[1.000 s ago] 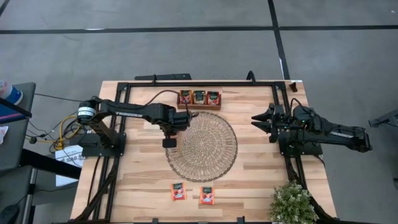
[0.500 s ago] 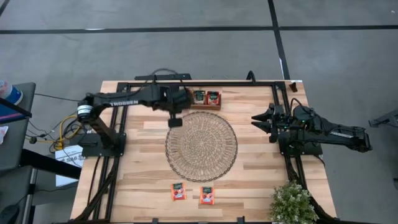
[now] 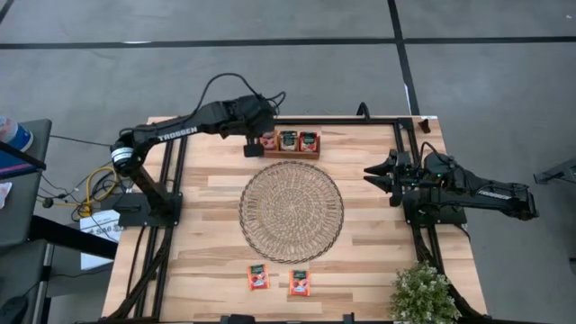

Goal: Pick & Place Tea
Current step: Put the orange tea bag into the left section of the wooden organizer

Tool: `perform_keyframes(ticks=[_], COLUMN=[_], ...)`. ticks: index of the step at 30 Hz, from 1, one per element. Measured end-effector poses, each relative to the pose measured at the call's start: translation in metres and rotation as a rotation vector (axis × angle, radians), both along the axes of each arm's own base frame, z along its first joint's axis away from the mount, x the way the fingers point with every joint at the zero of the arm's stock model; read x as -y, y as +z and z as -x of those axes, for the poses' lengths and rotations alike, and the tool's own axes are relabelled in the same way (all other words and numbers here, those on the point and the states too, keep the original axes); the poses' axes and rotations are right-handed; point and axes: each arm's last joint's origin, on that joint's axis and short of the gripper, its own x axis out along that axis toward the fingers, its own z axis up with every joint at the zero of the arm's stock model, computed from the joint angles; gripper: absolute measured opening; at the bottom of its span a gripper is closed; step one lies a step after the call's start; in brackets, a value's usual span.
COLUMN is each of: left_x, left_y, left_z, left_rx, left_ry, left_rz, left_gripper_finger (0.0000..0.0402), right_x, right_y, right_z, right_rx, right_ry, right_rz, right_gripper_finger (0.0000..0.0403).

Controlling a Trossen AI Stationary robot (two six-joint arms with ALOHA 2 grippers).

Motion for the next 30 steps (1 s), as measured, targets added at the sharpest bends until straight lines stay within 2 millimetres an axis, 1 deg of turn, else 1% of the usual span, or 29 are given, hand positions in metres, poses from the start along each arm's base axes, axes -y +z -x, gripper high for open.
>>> perform_keyframes(ticks=[3, 6, 12, 16, 19, 22, 28, 30], left_x=[-0.006, -0.01, -0.02, -0.03, -0.037, -0.042, -0.044, -0.045], left_y=[-0.003, -0.012, -0.041, -0.054, -0.06, -0.06, -0.06, -0.064], left_z=[-0.003, -0.008, -0.021, -0.021, -0.019, -0.017, -0.018, -0.02], left_rx=[0.005, -0.028, -0.123, -0.165, -0.199, -0.19, -0.168, -0.177], left_ry=[-0.026, -0.058, -0.097, -0.091, -0.095, -0.094, -0.124, -0.132], left_rz=[-0.003, 0.0, 0.028, 0.053, 0.056, 0.072, 0.071, 0.073], left_gripper_finger=[0.0, 0.0, 0.0, 0.0, 0.0, 0.0, 0.0, 0.0], right_x=[0.0, 0.0, 0.0, 0.0, 0.0, 0.0, 0.0, 0.0], right_y=[0.0, 0.001, 0.001, 0.001, 0.001, 0.001, 0.001, 0.001], right_z=[0.0, 0.0, 0.0, 0.0, 0.0, 0.0, 0.0, 0.0], right_rx=[0.001, 0.01, 0.008, 0.008, 0.009, 0.009, 0.009, 0.009], right_ry=[0.0, -0.001, -0.004, -0.003, -0.004, -0.004, -0.004, -0.004], right_rz=[0.0, -0.005, -0.009, -0.01, -0.016, -0.016, -0.016, -0.016], right_gripper_finger=[0.013, 0.013, 0.013, 0.013, 0.013, 0.013, 0.013, 0.013])
